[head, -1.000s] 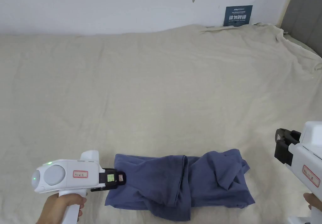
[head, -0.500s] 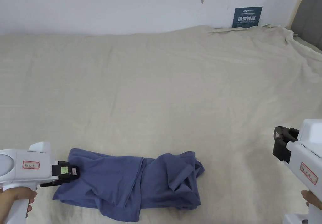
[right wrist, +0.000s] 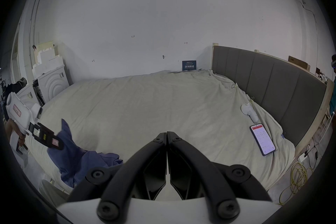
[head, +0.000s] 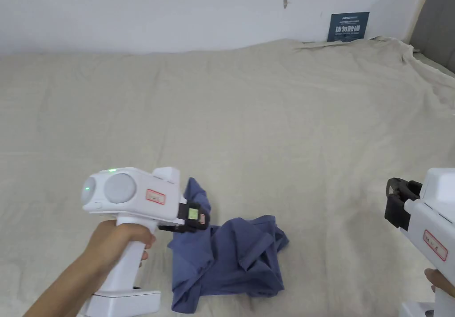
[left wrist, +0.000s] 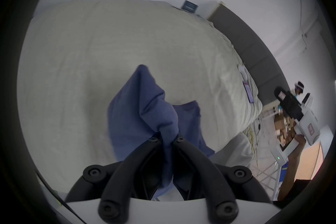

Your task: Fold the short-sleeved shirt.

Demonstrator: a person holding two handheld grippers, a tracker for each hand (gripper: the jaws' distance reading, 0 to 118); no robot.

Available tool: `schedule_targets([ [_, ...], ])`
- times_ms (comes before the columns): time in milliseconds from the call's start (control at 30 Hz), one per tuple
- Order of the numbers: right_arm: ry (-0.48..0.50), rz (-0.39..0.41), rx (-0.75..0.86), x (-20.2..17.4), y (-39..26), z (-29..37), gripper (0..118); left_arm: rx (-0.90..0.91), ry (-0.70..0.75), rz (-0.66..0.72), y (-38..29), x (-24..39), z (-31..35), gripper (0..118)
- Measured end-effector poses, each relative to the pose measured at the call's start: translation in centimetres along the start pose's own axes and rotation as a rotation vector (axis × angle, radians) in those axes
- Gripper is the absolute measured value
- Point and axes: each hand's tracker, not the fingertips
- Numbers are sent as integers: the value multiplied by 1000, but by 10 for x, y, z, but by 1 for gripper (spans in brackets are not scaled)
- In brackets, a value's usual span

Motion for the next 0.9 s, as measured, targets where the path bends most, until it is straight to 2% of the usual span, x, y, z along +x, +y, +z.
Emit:
schedule_targets([
  [100,-6,-2,1,3,-1,3,0,-68,-26,-53,4,25,-31,7],
  [267,-21,-11,2,10,-3,6,0,-155,23,-107,3,51,-83,7],
  [533,-42,-18,-5,18,-8,9,0,-203,87,-83,-7,69,-129,9],
  [600,-43,-19,-7,19,-8,9,0,-206,110,-85,-8,72,-132,18],
  [633,-44,-21,-7,20,-8,9,0,-203,106,-87,-8,72,-131,26],
  [700,-44,-22,-7,19,-8,10,0,-201,100,-85,-7,72,-127,53],
  [767,-44,-19,-6,19,-8,11,0,-171,52,-81,-7,75,-117,65],
  [800,-44,-18,-6,19,-7,11,0,-162,47,-82,-6,76,-113,74],
  [833,-44,-18,-5,19,-7,11,0,-140,49,-89,-6,79,-106,90],
  [900,-43,-17,-4,19,-5,11,0,-74,42,-136,-5,81,-90,106],
])
